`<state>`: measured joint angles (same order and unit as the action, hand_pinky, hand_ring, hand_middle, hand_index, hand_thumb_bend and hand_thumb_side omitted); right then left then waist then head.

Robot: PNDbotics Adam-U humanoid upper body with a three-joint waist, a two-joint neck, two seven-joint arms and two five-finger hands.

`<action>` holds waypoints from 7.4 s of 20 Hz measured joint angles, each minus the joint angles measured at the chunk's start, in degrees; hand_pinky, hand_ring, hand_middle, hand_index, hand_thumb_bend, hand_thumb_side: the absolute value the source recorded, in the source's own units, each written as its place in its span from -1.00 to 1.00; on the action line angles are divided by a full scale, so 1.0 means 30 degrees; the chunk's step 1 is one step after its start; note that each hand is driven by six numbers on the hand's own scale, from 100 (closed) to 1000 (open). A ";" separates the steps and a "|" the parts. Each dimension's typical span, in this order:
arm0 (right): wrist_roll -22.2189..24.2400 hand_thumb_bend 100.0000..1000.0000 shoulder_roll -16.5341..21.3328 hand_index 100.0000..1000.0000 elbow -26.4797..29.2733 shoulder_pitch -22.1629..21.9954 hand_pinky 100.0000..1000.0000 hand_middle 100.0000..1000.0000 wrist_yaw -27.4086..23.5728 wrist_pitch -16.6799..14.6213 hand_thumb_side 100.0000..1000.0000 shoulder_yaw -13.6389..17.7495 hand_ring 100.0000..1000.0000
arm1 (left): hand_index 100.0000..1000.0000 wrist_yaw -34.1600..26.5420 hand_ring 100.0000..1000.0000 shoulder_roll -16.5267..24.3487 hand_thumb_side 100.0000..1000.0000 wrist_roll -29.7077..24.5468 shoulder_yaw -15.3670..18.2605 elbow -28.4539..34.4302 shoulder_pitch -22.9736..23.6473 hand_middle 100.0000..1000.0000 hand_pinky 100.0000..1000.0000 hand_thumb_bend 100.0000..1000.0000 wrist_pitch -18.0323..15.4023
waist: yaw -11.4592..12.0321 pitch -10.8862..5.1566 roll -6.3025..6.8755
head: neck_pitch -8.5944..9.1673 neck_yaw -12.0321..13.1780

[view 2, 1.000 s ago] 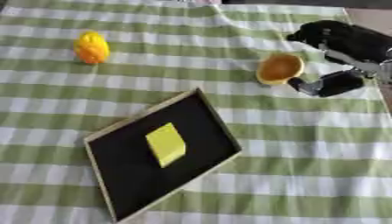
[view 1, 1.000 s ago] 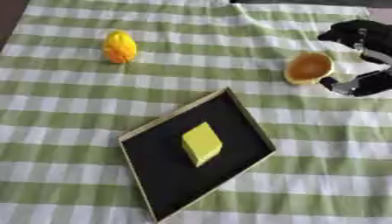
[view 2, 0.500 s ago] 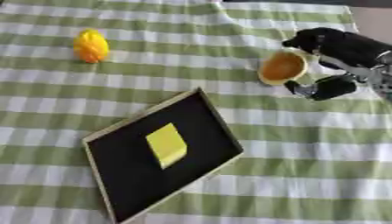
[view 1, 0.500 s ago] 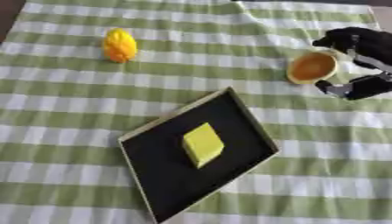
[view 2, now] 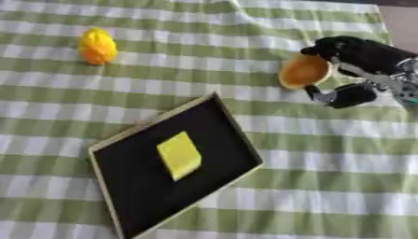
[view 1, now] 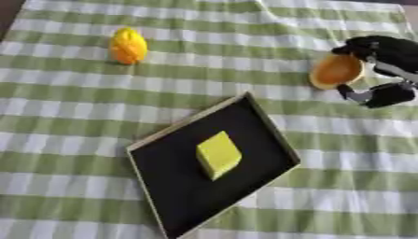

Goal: Pick up objects on the table and place them in the box.

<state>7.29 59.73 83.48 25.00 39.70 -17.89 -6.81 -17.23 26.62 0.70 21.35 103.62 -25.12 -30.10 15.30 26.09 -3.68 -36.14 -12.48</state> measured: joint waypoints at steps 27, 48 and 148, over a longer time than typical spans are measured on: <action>-0.4843 -0.79 -0.0167 -0.21 0.0738 -0.1036 0.51 -0.31 -0.0792 0.0728 -0.16 0.0026 0.32 | 0.64 -0.0309 0.45 -0.0144 0.04 -0.0231 0.0003 -0.0038 -0.0010 0.40 0.37 -1.00 0.0322 | -0.0038 -0.0045 -0.0111 | 0.0144 0.0004; -0.3970 -1.00 0.0991 -0.28 0.8254 -0.2785 0.52 -0.37 -0.5790 0.1156 -0.74 0.0197 0.28 | 0.64 -0.0300 0.46 -0.0143 0.04 -0.0023 -0.0105 0.0002 0.0356 0.40 0.38 -1.00 0.0612 | -0.0408 -0.1168 0.0019 | -0.0374 0.0214; -1.0041 -1.00 -0.5086 0.59 1.0092 -1.0182 0.96 0.47 -1.1749 -0.6315 -0.35 0.6934 0.83 | 0.76 2.2054 0.83 0.4169 -0.96 -0.5022 -0.5277 -2.4651 -1.5114 0.64 0.83 -0.35 -0.6328 | -0.4462 0.0011 0.2211 | 0.0322 0.3696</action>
<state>-22.83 44.47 113.75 -5.55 4.45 -36.83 14.00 48.93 39.13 -14.37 5.52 29.67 -70.46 -49.08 1.92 26.13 2.95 -35.18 -1.39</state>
